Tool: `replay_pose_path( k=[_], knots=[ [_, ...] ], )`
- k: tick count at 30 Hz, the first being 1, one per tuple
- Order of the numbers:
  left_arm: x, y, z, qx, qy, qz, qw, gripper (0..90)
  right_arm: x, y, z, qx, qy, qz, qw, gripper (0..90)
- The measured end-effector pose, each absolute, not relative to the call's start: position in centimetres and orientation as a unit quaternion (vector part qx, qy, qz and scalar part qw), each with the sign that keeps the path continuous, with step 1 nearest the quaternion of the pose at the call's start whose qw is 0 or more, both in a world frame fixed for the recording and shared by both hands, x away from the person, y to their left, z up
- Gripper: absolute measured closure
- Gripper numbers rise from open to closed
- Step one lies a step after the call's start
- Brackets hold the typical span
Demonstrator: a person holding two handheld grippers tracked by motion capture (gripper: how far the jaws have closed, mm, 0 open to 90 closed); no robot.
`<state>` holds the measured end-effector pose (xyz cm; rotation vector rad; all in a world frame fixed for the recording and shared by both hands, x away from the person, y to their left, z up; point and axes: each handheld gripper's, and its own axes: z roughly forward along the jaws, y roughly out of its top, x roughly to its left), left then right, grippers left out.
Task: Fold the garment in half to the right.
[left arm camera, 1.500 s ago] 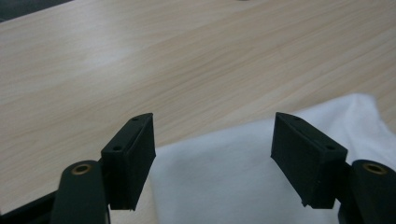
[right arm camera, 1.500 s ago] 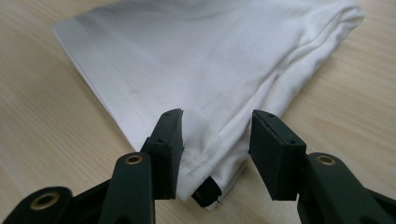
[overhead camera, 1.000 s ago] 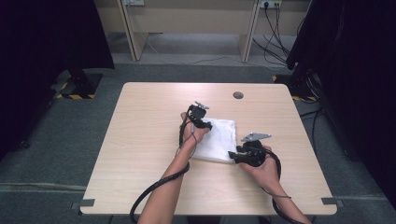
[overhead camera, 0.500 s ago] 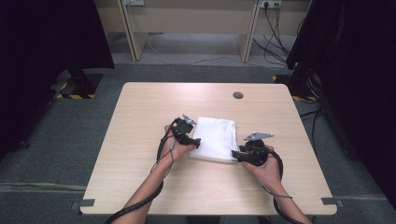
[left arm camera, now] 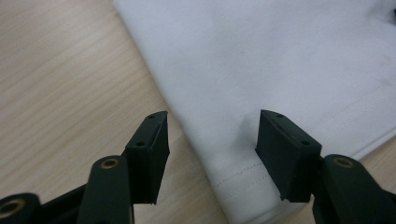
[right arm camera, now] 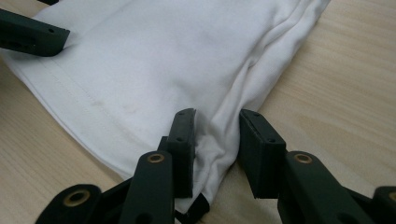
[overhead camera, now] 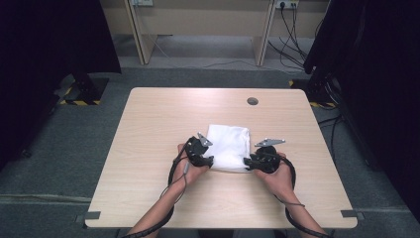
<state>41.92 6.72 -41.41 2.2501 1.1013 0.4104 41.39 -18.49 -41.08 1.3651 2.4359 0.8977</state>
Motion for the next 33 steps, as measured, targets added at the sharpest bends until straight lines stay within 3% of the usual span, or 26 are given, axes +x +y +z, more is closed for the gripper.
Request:
replay_pose_path(
  k=[7,17,18,19,20,22,23,24,25,27,33],
  knots=[
    [41.0,7.0,-41.1,0.852,0.411,0.158,0.283,47.2,42.0,-17.5,-41.2,0.455,0.830,0.301,0.115,68.4],
    [41.4,8.8,-41.4,0.839,0.430,0.159,0.294,38.4,41.8,-17.0,-41.4,0.456,0.825,0.316,0.107,68.2],
    [41.3,8.9,-41.4,0.830,0.427,0.169,0.316,38.4,41.8,-17.0,-41.4,0.456,0.825,0.316,0.107,61.3],
    [41.3,8.9,-41.4,0.830,0.427,0.169,0.316,32.5,41.8,-17.0,-41.4,0.456,0.825,0.316,0.107,61.3],
    [41.2,9.3,-41.5,0.815,0.445,0.164,0.333,32.5,41.6,-17.2,-41.2,0.452,0.823,0.325,0.115,53.1],
    [41.2,9.3,-41.5,0.815,0.445,0.164,0.333,28.2,41.4,-17.6,-41.0,0.455,0.817,0.334,0.118,53.1],
    [41.1,9.8,-41.6,0.799,0.459,0.168,0.351,28.2,41.4,-17.6,-41.0,0.455,0.817,0.334,0.118,45.6],
    [41.1,9.8,-41.6,0.799,0.459,0.168,0.351,25.7,41.4,-17.6,-41.0,0.455,0.817,0.334,0.118,45.6],
    [40.9,10.2,-41.4,0.792,0.460,0.169,0.363,25.7,41.4,-17.8,-40.8,0.450,0.817,0.339,0.119,39.5],
    [40.9,10.2,-41.4,0.792,0.460,0.169,0.363,24.1,41.3,-17.9,-40.8,0.448,0.817,0.342,0.120,39.5],
    [40.4,11.1,-40.4,0.781,0.459,0.178,0.383,21.2,41.3,-18.2,-40.5,0.442,0.817,0.351,0.119,27.5]
  ],
)
